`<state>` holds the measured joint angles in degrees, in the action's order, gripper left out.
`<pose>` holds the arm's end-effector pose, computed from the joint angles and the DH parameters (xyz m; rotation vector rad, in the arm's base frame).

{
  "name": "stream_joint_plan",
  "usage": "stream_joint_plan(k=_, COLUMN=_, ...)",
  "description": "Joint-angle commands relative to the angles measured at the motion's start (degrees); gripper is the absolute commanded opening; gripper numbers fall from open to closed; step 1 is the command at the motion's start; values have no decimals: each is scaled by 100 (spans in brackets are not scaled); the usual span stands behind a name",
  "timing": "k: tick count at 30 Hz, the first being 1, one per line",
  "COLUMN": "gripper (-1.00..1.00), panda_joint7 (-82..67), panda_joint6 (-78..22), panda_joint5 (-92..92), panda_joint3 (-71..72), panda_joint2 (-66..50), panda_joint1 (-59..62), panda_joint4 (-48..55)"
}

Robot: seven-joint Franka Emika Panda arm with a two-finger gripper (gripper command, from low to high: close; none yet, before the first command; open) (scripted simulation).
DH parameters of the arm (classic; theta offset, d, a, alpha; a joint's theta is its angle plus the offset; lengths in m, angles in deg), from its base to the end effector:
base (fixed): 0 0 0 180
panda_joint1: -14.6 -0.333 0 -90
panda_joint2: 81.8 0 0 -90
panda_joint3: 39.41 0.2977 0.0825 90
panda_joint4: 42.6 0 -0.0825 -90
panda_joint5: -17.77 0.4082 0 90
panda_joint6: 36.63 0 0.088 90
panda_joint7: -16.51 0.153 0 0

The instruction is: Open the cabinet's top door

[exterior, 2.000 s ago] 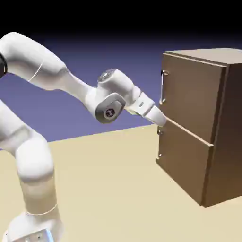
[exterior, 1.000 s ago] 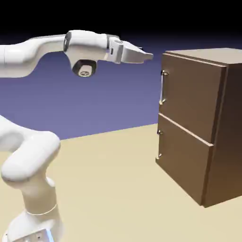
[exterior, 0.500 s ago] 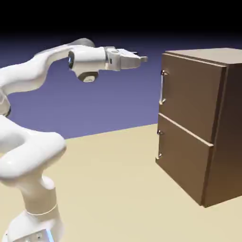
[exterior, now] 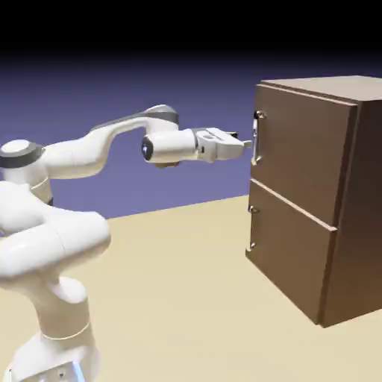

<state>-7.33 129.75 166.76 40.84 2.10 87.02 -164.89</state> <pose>0.5494 0.1841 0.4602 -1.7553 0.7804 -1.7941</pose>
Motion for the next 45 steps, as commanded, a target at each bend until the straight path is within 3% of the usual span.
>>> stream_joint_plan(k=1, gripper=0, panda_joint7=16, panda_joint6=-23, panda_joint5=18, panda_joint3=27, panda_joint2=3, panda_joint1=203, panda_joint4=180)
stream_joint_plan(k=3, gripper=0, panda_joint7=39, panda_joint6=-55, panda_joint5=44, panda_joint3=63, panda_joint2=8, panda_joint1=479, panda_joint4=426)
stream_joint_plan(k=4, gripper=-100, panda_joint7=39, panda_joint6=-55, panda_joint5=44, panda_joint3=63, panda_joint2=8, panda_joint1=479, panda_joint4=426)
stream_joint_plan(k=14, gripper=-100, panda_joint7=-646, panda_joint6=-1906, panda_joint5=631, panda_joint3=-456, panda_joint2=354, panda_joint1=-701, panda_joint4=-1443)
stream_joint_plan(k=27, gripper=-100, panda_joint7=-1552, panda_joint6=-5024, panda_joint5=371, panda_joint3=-1540, panda_joint2=343, panda_joint1=-1923, panda_joint4=-3955)
stream_joint_plan(k=35, gripper=-100, panda_joint7=-1997, panda_joint6=-7018, panda_joint5=-420, panda_joint3=-2514, panda_joint2=200, panda_joint1=-1764, panda_joint4=-4854)
stream_joint_plan(k=45, gripper=-100, panda_joint7=-2731, panda_joint6=-9510, panda_joint5=-1819, panda_joint3=-3689, panda_joint2=-409, panda_joint1=-580, panda_joint4=-5175)
